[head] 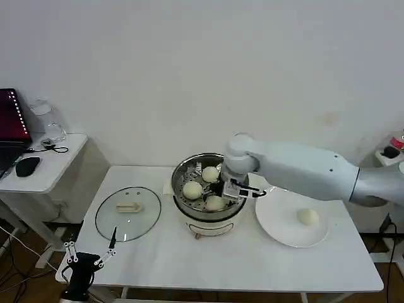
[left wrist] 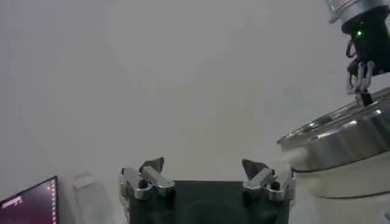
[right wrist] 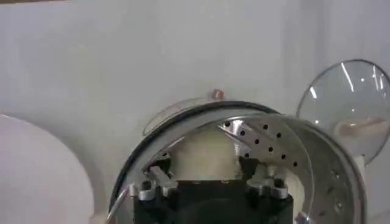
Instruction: Take steamed baozi put them in steamer then cover it.
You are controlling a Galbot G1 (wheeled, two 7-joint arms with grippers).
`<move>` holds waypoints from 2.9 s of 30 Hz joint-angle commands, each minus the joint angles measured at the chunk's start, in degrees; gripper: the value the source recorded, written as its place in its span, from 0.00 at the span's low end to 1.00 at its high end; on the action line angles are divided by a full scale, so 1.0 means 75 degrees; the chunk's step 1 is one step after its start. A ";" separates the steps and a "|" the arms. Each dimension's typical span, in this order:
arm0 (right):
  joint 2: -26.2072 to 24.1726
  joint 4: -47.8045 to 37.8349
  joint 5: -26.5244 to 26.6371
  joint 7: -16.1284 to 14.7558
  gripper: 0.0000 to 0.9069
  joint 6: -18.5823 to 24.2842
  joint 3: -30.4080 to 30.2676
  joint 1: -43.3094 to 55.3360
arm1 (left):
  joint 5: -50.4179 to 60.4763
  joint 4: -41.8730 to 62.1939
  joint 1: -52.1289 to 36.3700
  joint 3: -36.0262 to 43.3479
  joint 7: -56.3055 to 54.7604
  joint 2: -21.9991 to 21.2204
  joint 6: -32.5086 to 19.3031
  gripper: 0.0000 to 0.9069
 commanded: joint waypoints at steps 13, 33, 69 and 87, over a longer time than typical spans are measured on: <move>-0.0740 -0.1621 0.2400 -0.0138 1.00 -0.0762 0.0422 0.1086 | 0.0007 -0.0018 -0.0088 0.0149 0.0015 0.0065 0.0005 1.00; -0.3786 -0.2829 0.3719 -0.0240 1.00 -0.2568 0.0008 -0.0385 | 0.0035 -0.0134 -0.0105 0.0299 0.0057 0.0116 0.0024 1.00; -0.2265 -0.4976 0.2792 0.0167 1.00 -0.2680 0.1581 -0.2692 | 0.0019 -0.0081 -0.0072 0.0135 0.0076 0.0255 0.0041 1.00; -0.2031 -0.5542 0.2413 0.0144 0.83 -0.2554 0.1968 -0.2938 | 0.0031 -0.0095 -0.0031 0.0125 0.0076 0.0248 0.0035 1.00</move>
